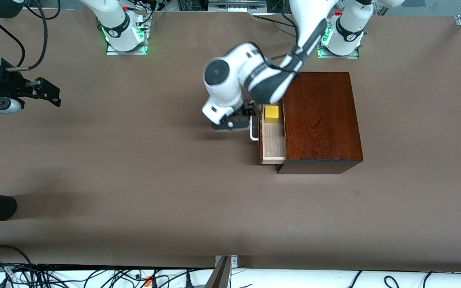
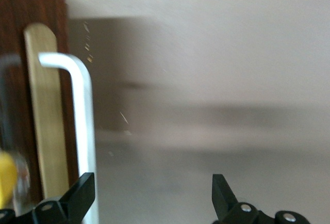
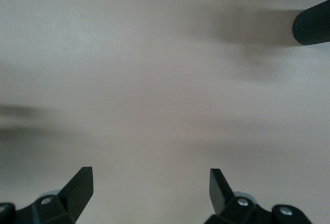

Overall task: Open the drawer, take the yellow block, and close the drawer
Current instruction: 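Pull the drawer further open with the left gripper, then release the drawer handle and raise the left gripper away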

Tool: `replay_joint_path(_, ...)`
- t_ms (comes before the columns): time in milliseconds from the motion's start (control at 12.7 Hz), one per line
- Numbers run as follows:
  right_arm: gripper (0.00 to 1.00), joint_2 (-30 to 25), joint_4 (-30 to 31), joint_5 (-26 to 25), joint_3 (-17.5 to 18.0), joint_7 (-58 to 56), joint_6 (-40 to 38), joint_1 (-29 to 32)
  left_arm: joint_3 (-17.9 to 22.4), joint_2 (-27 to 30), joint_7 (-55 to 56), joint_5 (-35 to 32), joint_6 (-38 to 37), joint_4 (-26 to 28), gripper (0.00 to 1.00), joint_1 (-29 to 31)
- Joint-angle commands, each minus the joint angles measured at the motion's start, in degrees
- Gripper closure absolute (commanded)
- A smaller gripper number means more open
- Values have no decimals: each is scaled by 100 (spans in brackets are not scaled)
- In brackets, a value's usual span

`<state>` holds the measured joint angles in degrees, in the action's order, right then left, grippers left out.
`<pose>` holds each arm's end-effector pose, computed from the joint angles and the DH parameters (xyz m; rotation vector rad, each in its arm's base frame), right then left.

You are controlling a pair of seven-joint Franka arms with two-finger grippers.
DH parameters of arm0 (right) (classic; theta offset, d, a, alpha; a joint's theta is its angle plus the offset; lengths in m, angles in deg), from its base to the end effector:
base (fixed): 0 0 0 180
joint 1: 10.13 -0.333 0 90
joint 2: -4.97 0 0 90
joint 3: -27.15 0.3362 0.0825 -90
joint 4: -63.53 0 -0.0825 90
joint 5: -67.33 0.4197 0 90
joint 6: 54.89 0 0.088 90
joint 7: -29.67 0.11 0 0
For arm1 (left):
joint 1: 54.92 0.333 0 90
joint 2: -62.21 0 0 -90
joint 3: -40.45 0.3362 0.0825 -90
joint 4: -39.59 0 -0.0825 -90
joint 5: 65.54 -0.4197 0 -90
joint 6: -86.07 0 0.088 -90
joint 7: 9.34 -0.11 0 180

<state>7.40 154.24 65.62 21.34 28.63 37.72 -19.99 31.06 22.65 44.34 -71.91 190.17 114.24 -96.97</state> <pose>0.6058 0.0410 0.6142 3.1041 0.1404 -0.0126 0.5032 -0.5722 0.3236 -3.0053 -0.0468 0.1554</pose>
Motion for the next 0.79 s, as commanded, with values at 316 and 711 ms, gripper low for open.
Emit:
replay_joint_path(316, 0, 20, -45, 91, -104, 7, -41, -6, 94, 237, 64, 30, -968, -537, 0, -58)
replay_joint_path(711, 0, 20, -45, 91, -104, 7, -33, -6, 68, 1203, -733, 12, -1883, -600, 0, 941)
